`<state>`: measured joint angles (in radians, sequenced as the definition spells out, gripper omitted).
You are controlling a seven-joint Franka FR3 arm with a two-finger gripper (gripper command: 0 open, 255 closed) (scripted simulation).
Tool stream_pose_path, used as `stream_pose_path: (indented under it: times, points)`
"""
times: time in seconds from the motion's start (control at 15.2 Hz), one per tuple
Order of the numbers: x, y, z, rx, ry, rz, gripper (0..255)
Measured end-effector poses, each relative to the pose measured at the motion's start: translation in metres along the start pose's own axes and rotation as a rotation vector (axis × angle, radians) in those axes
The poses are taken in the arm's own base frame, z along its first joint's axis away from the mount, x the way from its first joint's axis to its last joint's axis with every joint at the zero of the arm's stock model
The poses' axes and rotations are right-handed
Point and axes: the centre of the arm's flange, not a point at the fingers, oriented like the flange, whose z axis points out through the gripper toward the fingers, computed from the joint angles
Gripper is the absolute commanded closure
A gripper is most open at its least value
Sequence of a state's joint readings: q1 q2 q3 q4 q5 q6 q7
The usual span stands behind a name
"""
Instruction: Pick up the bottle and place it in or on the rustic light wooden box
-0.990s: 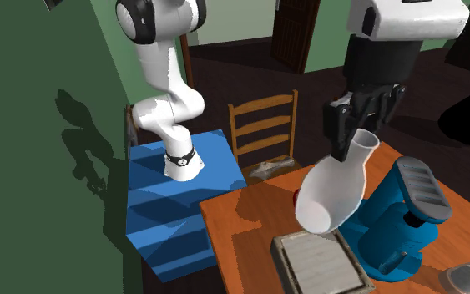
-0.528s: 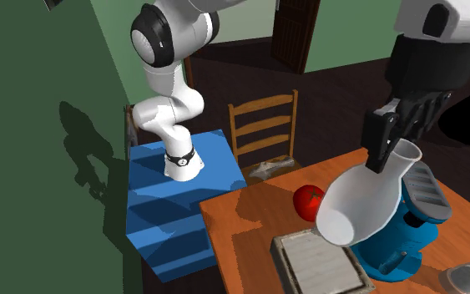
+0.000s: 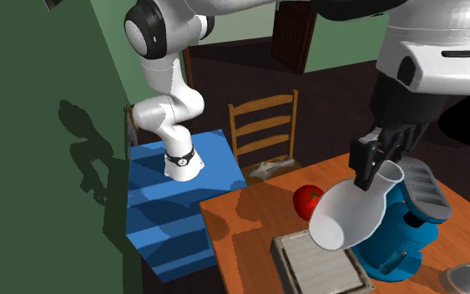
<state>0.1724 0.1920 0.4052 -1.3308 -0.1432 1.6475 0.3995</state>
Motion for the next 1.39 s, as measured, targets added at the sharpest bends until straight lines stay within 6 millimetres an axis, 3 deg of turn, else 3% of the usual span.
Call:
stream_pose_path:
  times: [1.39]
  points:
    - [-0.017, -0.001, 0.107, 0.000, 0.000, 0.000, 255]
